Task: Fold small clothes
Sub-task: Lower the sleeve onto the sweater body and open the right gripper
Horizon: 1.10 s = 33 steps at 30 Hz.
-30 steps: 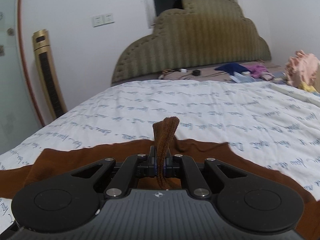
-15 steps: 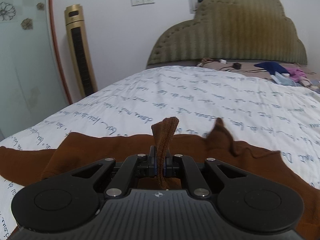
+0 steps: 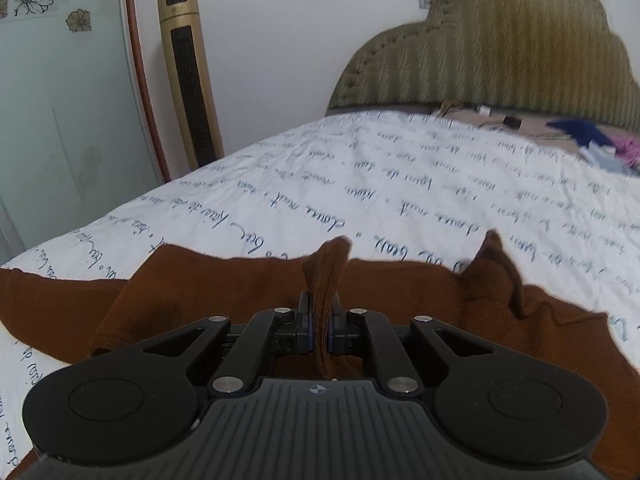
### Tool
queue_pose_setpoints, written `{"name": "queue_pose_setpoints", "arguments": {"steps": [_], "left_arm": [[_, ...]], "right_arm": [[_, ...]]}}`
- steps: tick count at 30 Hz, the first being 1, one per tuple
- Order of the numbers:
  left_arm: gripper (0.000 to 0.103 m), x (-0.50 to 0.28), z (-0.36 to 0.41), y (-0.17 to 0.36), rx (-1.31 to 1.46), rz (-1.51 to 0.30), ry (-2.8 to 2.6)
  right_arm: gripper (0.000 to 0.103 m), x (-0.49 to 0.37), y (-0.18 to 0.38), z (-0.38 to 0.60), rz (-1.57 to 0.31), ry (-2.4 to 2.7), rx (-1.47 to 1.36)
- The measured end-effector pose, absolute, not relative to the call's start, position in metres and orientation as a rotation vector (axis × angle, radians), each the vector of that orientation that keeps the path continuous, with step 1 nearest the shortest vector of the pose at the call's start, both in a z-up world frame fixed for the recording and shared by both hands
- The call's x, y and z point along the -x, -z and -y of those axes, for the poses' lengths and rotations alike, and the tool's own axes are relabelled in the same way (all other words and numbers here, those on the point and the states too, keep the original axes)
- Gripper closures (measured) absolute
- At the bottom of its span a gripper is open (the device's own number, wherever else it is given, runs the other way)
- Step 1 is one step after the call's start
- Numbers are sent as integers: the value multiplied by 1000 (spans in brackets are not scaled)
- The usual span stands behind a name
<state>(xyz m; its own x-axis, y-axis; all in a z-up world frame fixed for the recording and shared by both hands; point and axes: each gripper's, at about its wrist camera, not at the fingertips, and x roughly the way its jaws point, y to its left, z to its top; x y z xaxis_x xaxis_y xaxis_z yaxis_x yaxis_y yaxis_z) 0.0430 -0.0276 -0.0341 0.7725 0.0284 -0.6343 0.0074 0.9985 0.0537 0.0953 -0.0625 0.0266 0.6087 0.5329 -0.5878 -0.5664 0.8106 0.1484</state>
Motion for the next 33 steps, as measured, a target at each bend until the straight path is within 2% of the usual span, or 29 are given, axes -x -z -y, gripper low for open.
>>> {"name": "queue_pose_setpoints", "arguments": {"steps": [1, 3, 13, 17, 20, 22, 24, 29, 33], "left_arm": [[0, -43, 28, 34, -54, -688, -11], [0, -42, 30, 34, -55, -688, -12], [0, -42, 33, 32, -49, -689, -10], [0, -42, 32, 32, -49, -689, -9], [0, -40, 32, 31, -53, -688, -11], [0, -39, 31, 31, -50, -689, -10], [0, -38, 33, 31, -52, -688, -10], [0, -36, 34, 30, -53, -688, -11], [0, -37, 33, 31, -53, -688, -11]], "right_arm": [[87, -97, -25, 62, -676, -645, 46], [76, -99, -24, 61, -698, -664, 42], [75, -82, -27, 73, -696, -624, 133], [63, -85, -9, 71, -785, -622, 191], [61, -84, -7, 75, -781, -609, 177], [56, -81, -12, 81, -761, -609, 148], [45, -75, -17, 87, -735, -606, 134], [33, -58, -23, 103, -680, -532, 172], [11, -48, -23, 121, -664, -477, 147]]}}
